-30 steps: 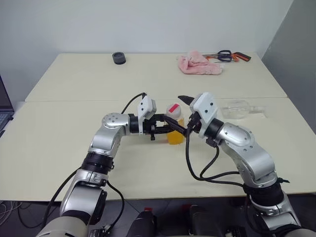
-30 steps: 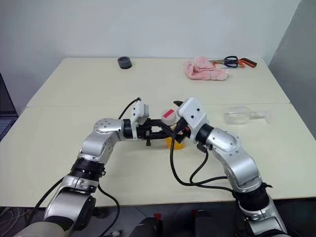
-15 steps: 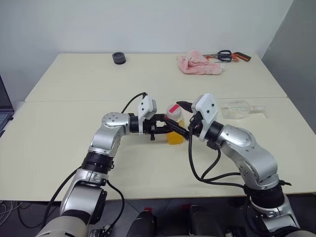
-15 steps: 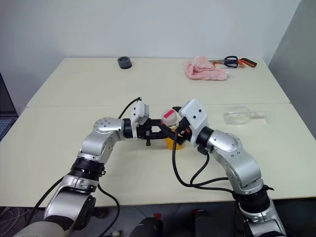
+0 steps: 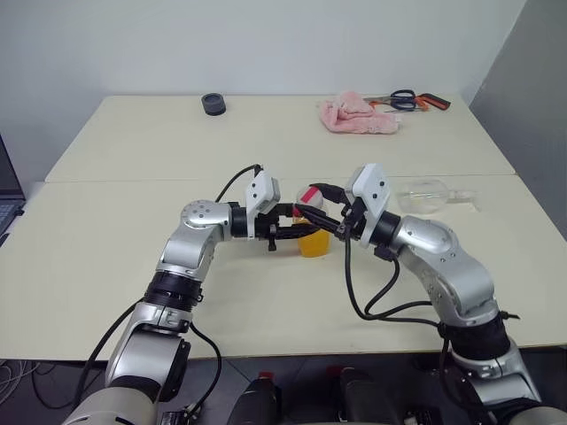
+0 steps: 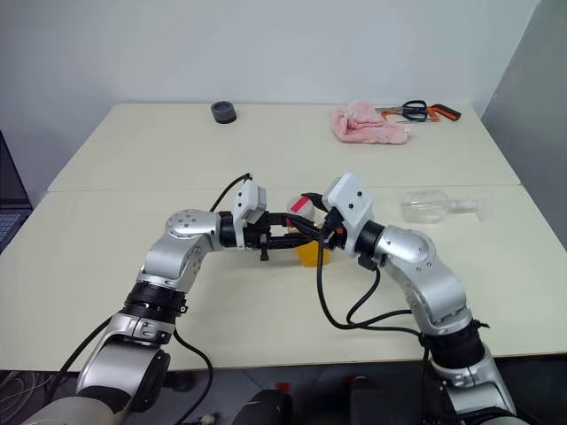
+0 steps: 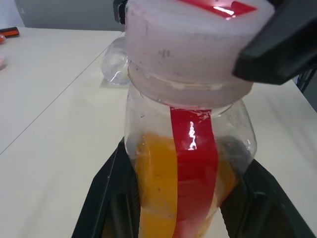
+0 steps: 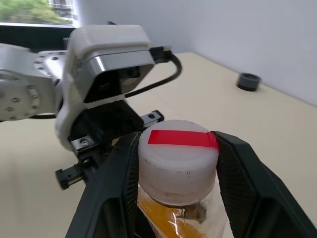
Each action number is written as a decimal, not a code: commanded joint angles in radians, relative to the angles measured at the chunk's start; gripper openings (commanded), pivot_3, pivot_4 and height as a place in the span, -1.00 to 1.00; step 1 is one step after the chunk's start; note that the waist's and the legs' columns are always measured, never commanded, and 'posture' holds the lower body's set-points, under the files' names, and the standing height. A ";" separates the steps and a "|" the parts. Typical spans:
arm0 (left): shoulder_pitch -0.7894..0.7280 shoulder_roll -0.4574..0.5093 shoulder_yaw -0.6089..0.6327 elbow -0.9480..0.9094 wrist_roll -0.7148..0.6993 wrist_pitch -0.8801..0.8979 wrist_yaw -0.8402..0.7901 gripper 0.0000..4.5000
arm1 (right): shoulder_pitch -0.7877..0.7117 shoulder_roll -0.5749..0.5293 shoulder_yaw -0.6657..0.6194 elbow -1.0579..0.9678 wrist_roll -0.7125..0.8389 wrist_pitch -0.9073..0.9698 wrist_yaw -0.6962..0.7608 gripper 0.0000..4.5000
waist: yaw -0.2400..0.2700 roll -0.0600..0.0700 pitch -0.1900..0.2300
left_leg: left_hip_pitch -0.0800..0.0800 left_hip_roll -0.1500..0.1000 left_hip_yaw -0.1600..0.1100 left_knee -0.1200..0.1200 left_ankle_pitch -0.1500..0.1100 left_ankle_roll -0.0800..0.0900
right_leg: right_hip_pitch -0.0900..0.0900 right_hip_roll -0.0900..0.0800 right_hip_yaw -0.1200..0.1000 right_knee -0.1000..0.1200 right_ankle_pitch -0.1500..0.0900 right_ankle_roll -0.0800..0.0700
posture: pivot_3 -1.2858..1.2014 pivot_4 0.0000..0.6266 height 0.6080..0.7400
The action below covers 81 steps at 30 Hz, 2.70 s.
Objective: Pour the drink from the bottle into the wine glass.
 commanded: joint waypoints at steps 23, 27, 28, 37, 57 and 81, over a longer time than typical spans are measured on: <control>-0.027 0.003 -0.001 -0.010 -0.003 -0.017 -0.003 -0.26 | 0.009 -0.015 -0.037 -0.074 -0.065 -0.065 -0.042 0.74 | 0.001 0.000 0.000 | -0.001 0.000 -0.001 0.000 0.000 0.000 | 0.000 -0.001 0.002 0.000 0.000 0.000 | 0.03 -0.52 1.00; -0.025 0.002 -0.002 -0.011 -0.004 -0.017 -0.002 -0.26 | 0.039 0.011 0.006 -0.117 -0.135 -0.077 -0.112 0.74 | 0.001 0.000 0.000 | -0.001 0.000 0.000 0.000 0.000 0.000 | -0.001 -0.001 0.002 0.000 0.000 0.000 | 0.03 -0.52 1.00; -0.025 0.001 -0.003 -0.011 -0.004 -0.017 -0.001 -0.26 | 0.044 0.013 0.016 -0.124 -0.146 -0.080 -0.120 0.74 | 0.001 0.000 0.000 | -0.001 0.000 0.000 0.000 0.000 0.000 | -0.001 -0.001 0.002 0.000 0.000 0.000 | 0.03 -0.52 1.00; -0.026 -0.002 -0.005 -0.008 -0.003 -0.018 -0.002 -0.26 | 0.065 0.032 0.000 -0.142 -0.183 -0.063 -0.199 0.74 | 0.001 0.000 0.000 | -0.001 0.000 0.000 0.000 0.000 0.000 | -0.001 -0.001 0.002 0.000 0.000 0.000 | 0.03 -0.52 1.00; -0.029 0.007 -0.004 -0.001 -0.002 -0.021 -0.003 -0.26 | 0.117 -0.010 -0.044 -0.213 -0.130 -0.012 -0.197 0.74 | 0.001 0.000 0.000 | -0.001 0.000 0.000 0.000 0.000 0.000 | -0.001 -0.001 0.002 0.000 0.000 0.000 | 0.03 -0.52 1.00; -0.038 0.011 0.000 0.008 -0.006 -0.018 -0.012 -0.27 | 0.148 -0.057 -0.060 -0.307 0.001 0.071 -0.138 0.74 | 0.001 0.000 0.000 | -0.001 0.000 0.000 0.000 0.000 0.000 | 0.000 -0.001 0.002 0.000 0.000 0.000 | 0.03 -0.52 1.00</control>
